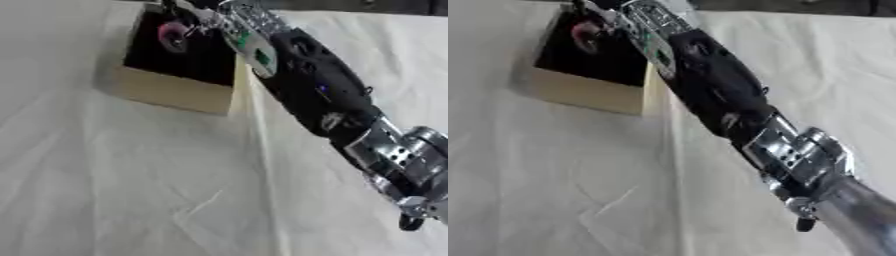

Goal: Pick up objects on the table and place them in the box.

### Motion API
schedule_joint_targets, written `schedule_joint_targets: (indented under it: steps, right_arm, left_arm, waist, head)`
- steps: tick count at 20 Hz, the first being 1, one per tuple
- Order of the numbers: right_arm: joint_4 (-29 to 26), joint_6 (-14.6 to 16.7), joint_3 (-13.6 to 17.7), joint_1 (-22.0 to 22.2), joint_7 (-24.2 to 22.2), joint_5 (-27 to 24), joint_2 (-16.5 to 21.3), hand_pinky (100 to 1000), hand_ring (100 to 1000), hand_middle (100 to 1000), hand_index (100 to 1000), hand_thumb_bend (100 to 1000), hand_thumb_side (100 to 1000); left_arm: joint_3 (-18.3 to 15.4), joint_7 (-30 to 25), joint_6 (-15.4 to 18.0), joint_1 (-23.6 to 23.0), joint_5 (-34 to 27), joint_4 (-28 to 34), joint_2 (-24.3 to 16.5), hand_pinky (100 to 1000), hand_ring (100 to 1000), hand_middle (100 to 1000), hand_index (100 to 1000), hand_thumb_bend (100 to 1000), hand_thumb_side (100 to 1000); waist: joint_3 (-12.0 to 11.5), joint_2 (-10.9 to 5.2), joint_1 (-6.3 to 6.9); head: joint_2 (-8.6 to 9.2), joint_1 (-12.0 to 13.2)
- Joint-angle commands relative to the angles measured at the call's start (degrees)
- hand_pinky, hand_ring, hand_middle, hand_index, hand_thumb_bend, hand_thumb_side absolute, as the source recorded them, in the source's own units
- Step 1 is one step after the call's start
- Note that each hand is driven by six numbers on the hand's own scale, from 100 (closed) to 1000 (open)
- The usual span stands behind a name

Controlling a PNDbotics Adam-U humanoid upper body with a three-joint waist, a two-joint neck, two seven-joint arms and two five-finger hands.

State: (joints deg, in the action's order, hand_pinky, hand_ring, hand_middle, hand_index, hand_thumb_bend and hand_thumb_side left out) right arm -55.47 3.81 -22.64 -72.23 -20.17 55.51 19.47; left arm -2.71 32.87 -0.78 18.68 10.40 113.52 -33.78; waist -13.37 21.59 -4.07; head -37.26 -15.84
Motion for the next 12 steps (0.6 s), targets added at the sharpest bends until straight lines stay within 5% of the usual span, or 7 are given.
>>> schedule_joint_targets:
  steps: [1, 2, 12]
  right_arm:
    - [-0.9, 1.6, 0.3, -1.3, -3.6, 2.3, 1.6, 765, 741, 620, 735, 100, 516]
    - [-1.2, 2.1, 0.4, -1.5, -4.7, 3.0, 1.8, 789, 775, 667, 780, 100, 590]
    - [-3.5, 2.1, 1.6, -1.6, -6.0, 5.2, 2.7, 778, 747, 636, 779, 100, 560]
  left_arm:
    - [-0.7, 0.2, 0.0, 0.3, 0.0, 1.1, -0.9, 704, 739, 669, 840, 614, 845]
    - [-0.8, 0.2, 0.0, 0.3, 0.0, 1.1, -0.9, 704, 739, 669, 840, 613, 845]
    - [-0.8, 0.1, -0.1, 0.3, 0.0, 1.1, -0.8, 703, 740, 671, 841, 610, 846]
  waist:
    - [0.2, -1.29, 0.72]
    - [0.3, -1.35, 0.75]
    - [1.2, -2.14, 1.31]
  head:
    - [-0.42, 0.1]
    - [-0.45, 0.1]
    - [-0.40, 0.0]
